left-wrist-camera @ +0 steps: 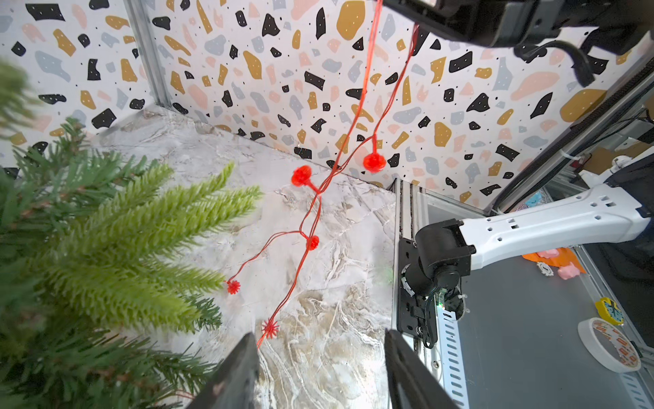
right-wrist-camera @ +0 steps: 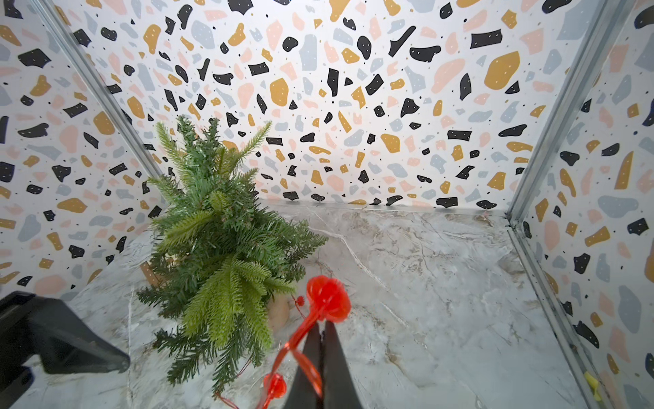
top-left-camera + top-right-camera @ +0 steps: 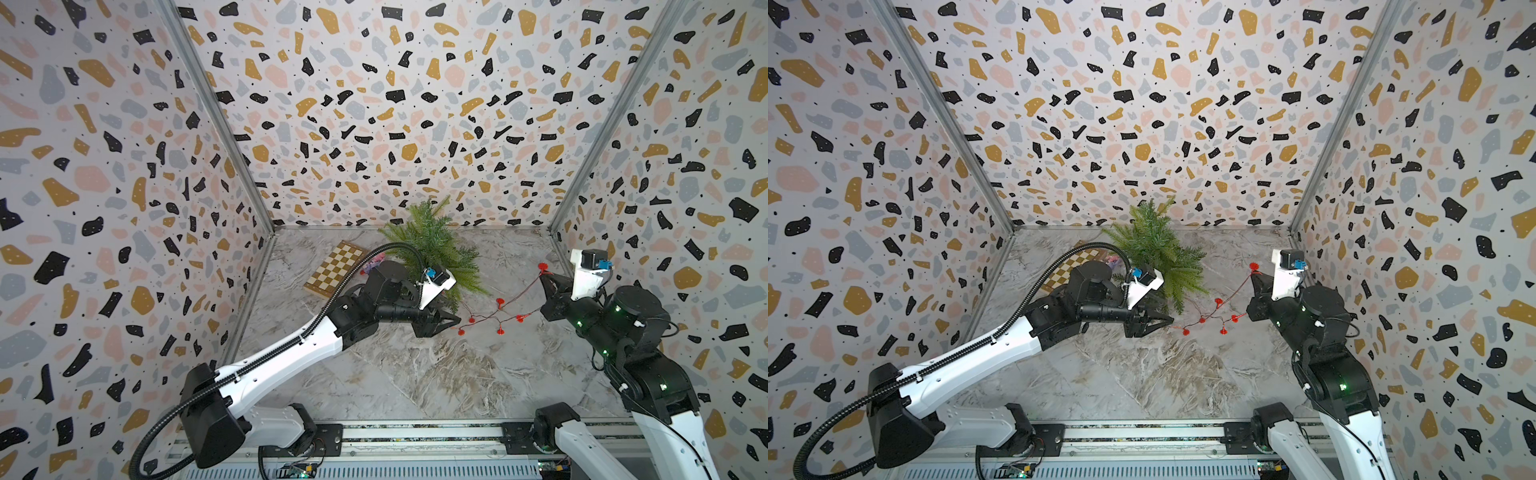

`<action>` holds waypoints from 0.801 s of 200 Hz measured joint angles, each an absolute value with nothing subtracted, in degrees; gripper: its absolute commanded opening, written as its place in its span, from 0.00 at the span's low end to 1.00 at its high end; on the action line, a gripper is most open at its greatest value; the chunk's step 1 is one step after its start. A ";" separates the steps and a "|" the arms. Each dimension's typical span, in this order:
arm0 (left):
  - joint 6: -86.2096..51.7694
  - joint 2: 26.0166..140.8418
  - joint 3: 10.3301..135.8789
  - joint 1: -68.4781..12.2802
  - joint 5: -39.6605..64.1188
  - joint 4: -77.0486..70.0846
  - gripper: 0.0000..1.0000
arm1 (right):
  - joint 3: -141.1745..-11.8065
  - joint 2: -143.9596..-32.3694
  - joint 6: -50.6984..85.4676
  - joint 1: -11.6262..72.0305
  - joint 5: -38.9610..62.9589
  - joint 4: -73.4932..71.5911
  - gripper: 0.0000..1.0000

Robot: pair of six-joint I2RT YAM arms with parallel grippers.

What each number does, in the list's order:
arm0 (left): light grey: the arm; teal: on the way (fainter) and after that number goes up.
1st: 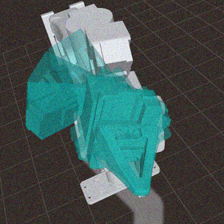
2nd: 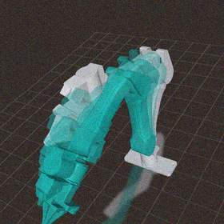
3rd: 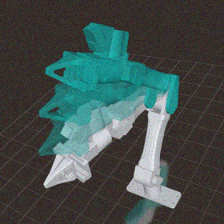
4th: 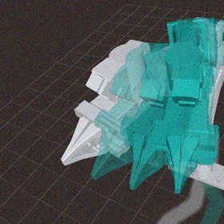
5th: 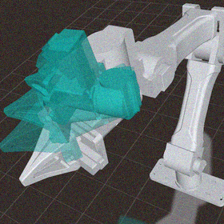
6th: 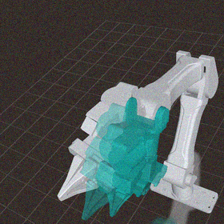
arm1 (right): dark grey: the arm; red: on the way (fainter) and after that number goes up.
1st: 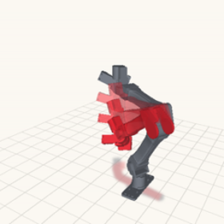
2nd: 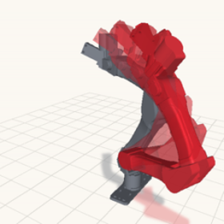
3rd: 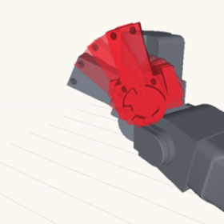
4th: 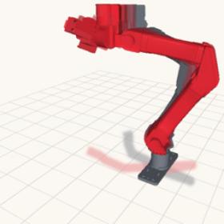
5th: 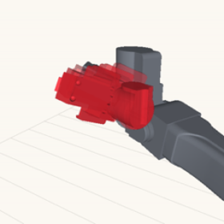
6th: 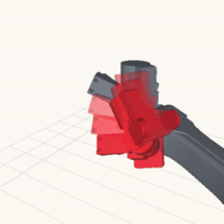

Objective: Remove string lights from the small christmas tree
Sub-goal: Place the light string at the center of the board.

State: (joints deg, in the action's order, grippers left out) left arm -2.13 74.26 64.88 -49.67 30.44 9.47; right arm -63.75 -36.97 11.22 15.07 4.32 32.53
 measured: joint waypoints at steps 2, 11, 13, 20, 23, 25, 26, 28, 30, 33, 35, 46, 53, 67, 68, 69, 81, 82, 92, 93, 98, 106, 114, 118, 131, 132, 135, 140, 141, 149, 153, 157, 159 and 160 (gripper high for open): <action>-2.15 74.26 64.79 -49.67 30.44 9.47 0.57 | -63.75 -36.88 11.27 15.07 4.32 32.67 0.00; -2.13 74.24 64.27 -49.67 30.35 9.56 0.57 | -63.75 -36.73 11.31 15.07 4.71 33.06 0.00; -2.15 74.19 64.18 -49.67 30.33 9.65 0.57 | -63.75 -36.73 11.31 15.07 4.75 33.06 0.00; -2.13 74.08 63.92 -49.67 30.24 10.00 0.57 | -63.75 -36.86 11.33 15.07 5.04 33.12 0.00; -2.13 74.02 63.81 -49.67 30.15 10.15 0.57 | -63.75 -36.95 11.33 15.07 5.15 33.15 0.00; -2.15 73.91 63.70 -49.67 30.09 10.20 0.57 | -63.75 -37.04 11.33 15.07 5.21 33.15 0.00; -2.15 73.87 63.66 -49.67 30.04 10.22 0.57 | -63.75 -37.10 11.33 15.07 5.28 33.15 0.00; -2.15 73.80 63.57 -49.67 29.98 10.31 0.57 | -63.75 -37.19 11.33 15.07 5.37 33.15 0.00; -2.13 73.65 63.44 -49.67 29.89 10.33 0.57 | -63.75 -37.28 11.33 15.07 5.45 33.15 0.00; -2.13 73.52 63.29 -49.67 29.78 10.39 0.57 | -63.75 -37.43 11.33 15.07 5.58 33.15 0.00; -2.15 73.43 63.22 -49.67 29.74 10.48 0.57 | -63.75 -37.54 11.33 15.07 5.69 33.15 0.00; -2.11 72.64 62.83 -49.67 29.61 10.85 0.58 | -63.75 -38.28 11.33 15.07 6.26 33.08 0.00; -2.09 72.05 62.57 -49.67 29.63 10.90 0.58 | -63.83 -38.89 11.33 15.07 6.81 33.06 0.00; -2.04 70.94 62.11 -49.67 29.67 10.76 0.58 | -64.62 -40.60 11.35 15.07 8.10 33.01 0.00; -2.04 70.85 62.08 -49.67 29.67 10.76 0.58 | -64.71 -40.69 11.35 15.07 8.16 33.01 0.00; -2.04 70.81 62.08 -49.67 29.67 10.76 0.58 | -64.84 -40.88 11.35 15.07 8.29 33.01 0.00; -1.83 70.24 62.06 -49.67 29.65 10.44 0.58 | -66.35 -42.57 11.33 15.07 9.13 32.93 0.00; -1.80 70.19 62.06 -49.67 29.65 10.39 0.58 | -66.57 -42.72 11.33 15.07 9.26 32.88 0.00; -1.45 70.02 62.06 -49.67 29.56 10.20 0.58 | -67.55 -43.70 11.35 15.07 9.63 32.34 0.00; -1.43 70.00 62.06 -49.67 29.56 10.17 0.58 | -67.64 -43.81 11.33 15.07 9.69 32.32 0.00; -1.26 69.97 62.06 -49.67 29.45 10.15 0.58 | -67.79 -44.14 11.44 15.07 9.65 32.10 0.00; -1.06 69.97 62.06 -49.67 29.36 10.15 0.58 | -67.79 -44.27 11.79 15.07 9.50 32.16 0.00; -0.99 69.97 62.00 -49.67 29.19 10.02 0.58 | -67.75 -44.27 12.36 15.07 9.30 32.62 0.00; -0.99 69.91 61.87 -49.69 29.12 9.78 0.58 | -67.66 -44.21 12.67 15.07 9.17 32.80 0.00; -0.95 69.45 61.14 -49.67 28.42 8.93 0.58 | -67.02 -43.75 13.98 15.07 8.64 33.26 0.00; -0.93 69.43 61.10 -49.69 28.38 8.91 0.58 | -66.92 -43.66 14.09 15.07 8.51 33.28 0.00; -0.91 69.32 60.97 -49.69 28.23 8.82 0.58 | -66.67 -43.51 14.26 15.07 8.34 33.43 0.00; -0.86 69.06 60.69 -49.67 27.92 8.64 0.58 | -65.93 -43.07 14.79 15.07 8.05 33.67 0.00; -0.84 69.01 60.64 -49.67 27.92 8.62 0.58 | -65.82 -43.00 14.90 15.07 8.03 33.67 0.00; -0.80 68.58 60.34 -49.67 27.59 8.47 0.58 | -64.20 -42.19 15.64 15.07 7.22 34.30 0.00; -0.78 68.36 60.23 -49.69 27.35 8.40 0.58 | -63.24 -41.76 16.21 15.07 6.92 34.57 0.00; -0.75 68.10 60.12 -49.67 27.09 8.40 0.58 | -62.30 -41.41 16.58 15.07 6.74 34.87 0.00; -0.75 68.05 60.12 -49.67 27.03 8.34 0.58 | -61.73 -41.19 16.73 15.07 6.37 34.92 0.00; -0.75 67.96 60.07 -49.67 26.89 8.29 0.58 | -61.36 -41.04 16.78 15.07 6.33 34.98 0.00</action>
